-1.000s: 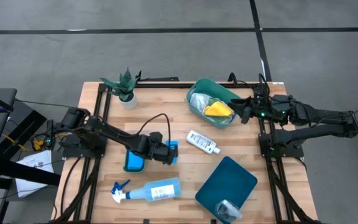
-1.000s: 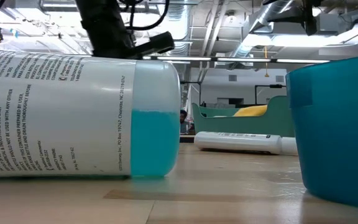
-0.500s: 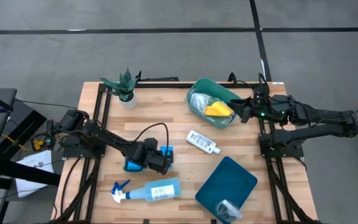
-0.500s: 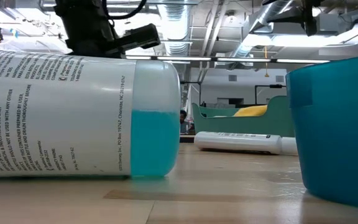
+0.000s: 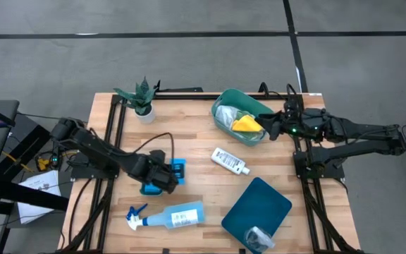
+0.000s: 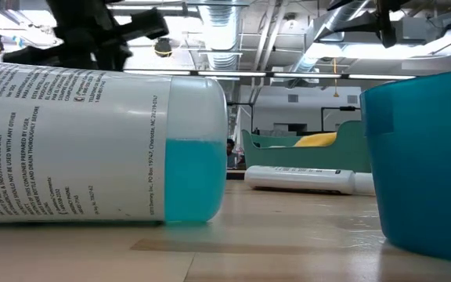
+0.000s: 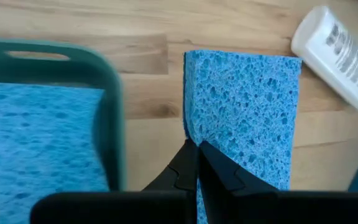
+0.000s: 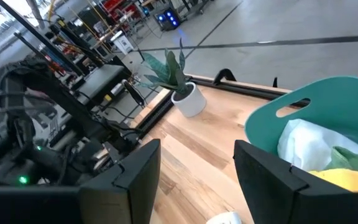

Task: Pick & Place Kitchen Items
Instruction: Put the blue sponge into the small green bin

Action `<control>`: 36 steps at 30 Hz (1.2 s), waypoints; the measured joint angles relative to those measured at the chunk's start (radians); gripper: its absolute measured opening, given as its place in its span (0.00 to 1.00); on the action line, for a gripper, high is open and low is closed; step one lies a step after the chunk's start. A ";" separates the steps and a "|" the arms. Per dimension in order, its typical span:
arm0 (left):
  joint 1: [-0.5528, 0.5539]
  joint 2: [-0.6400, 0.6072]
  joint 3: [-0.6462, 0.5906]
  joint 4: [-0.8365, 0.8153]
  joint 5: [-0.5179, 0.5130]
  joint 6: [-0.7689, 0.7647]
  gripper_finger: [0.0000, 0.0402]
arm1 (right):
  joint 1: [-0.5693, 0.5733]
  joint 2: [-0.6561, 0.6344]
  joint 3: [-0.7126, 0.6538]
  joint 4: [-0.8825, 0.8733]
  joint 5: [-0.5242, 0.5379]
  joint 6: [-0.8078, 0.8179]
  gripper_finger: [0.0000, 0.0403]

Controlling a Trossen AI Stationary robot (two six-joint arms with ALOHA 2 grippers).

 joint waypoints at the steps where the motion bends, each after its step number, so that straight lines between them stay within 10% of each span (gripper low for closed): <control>1: -0.005 -0.023 -0.017 0.003 -0.003 -0.014 0.00 | 0.000 0.003 0.000 -0.002 -0.001 0.000 0.49; 16: -0.121 -0.273 -0.215 -0.053 -0.004 -0.167 0.00 | 0.000 0.018 0.000 0.000 -0.003 0.007 0.49; 36: -0.206 -0.296 -0.217 -0.145 0.030 -0.235 0.00 | 0.000 0.017 0.000 -0.004 0.004 0.015 0.49</control>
